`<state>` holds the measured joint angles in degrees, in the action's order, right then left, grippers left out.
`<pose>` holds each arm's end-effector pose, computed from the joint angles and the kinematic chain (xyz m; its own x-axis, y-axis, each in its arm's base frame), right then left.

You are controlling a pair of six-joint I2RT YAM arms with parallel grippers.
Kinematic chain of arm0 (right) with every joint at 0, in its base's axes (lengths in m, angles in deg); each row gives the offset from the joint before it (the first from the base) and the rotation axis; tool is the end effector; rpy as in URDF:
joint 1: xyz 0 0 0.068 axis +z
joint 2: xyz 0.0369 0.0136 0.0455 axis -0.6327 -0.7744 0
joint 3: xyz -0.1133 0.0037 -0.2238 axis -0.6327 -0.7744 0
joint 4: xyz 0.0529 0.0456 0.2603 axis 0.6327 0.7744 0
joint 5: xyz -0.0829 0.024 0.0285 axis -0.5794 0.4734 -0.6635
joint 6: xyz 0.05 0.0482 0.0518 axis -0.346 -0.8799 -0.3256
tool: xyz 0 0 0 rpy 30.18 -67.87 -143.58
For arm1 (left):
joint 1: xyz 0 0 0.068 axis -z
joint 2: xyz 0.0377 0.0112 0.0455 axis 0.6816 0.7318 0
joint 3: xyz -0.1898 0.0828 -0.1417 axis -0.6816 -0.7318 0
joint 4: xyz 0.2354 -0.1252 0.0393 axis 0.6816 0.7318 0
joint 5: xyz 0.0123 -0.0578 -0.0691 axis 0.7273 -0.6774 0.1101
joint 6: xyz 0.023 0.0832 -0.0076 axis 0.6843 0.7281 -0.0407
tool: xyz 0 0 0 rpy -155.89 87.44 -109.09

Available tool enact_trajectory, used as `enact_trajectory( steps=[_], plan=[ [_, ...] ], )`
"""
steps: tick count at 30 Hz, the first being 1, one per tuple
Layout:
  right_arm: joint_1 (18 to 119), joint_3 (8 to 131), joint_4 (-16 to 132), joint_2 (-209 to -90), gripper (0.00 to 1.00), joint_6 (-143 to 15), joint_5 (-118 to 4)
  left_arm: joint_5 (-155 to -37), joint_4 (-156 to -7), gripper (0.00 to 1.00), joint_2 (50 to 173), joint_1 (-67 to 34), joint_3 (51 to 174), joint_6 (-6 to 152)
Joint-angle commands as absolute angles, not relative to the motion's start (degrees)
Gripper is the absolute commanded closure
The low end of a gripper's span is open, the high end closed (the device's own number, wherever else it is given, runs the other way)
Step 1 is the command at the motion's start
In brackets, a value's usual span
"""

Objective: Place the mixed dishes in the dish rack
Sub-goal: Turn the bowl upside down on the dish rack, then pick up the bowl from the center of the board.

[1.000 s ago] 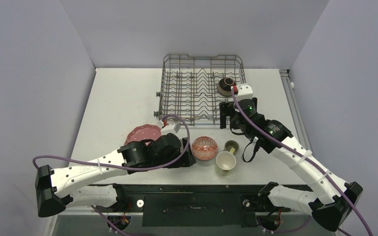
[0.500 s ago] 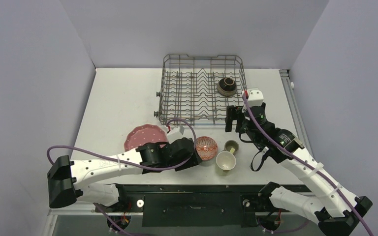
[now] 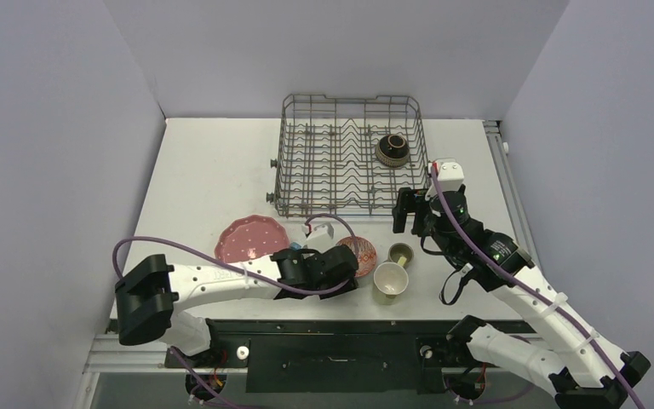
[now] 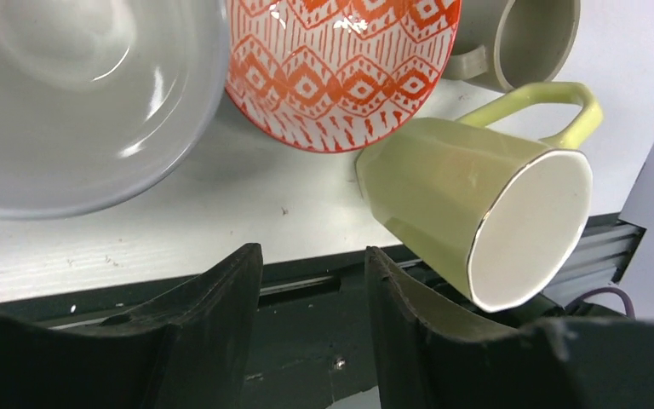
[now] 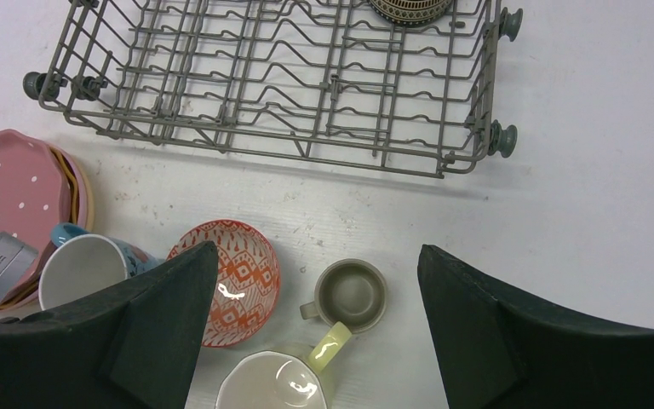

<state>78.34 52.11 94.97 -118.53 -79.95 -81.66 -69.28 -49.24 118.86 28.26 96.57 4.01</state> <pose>0.1987 0.1318 0.3194 -0.5113 0.0641 -0.8570 -0.2172 0.9552 0.2011 0.1271 -0.2989 0.1689 -0.8753 -0.3352 -0.3486 -0.1295 0.8570 -0.4988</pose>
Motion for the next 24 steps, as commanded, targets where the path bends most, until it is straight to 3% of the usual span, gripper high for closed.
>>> enact_trajectory(
  steps=[1,24],
  plan=[
    [78.3,51.3,93.9,-117.2,0.18,-80.5,-81.7,-64.8,-48.9,0.56,121.1,28.4,101.9,4.6],
    [78.3,50.9,93.5,-118.4,0.17,-80.7,-81.3,-64.8,-49.6,0.60,122.9,20.3,98.2,9.7]
  ],
)
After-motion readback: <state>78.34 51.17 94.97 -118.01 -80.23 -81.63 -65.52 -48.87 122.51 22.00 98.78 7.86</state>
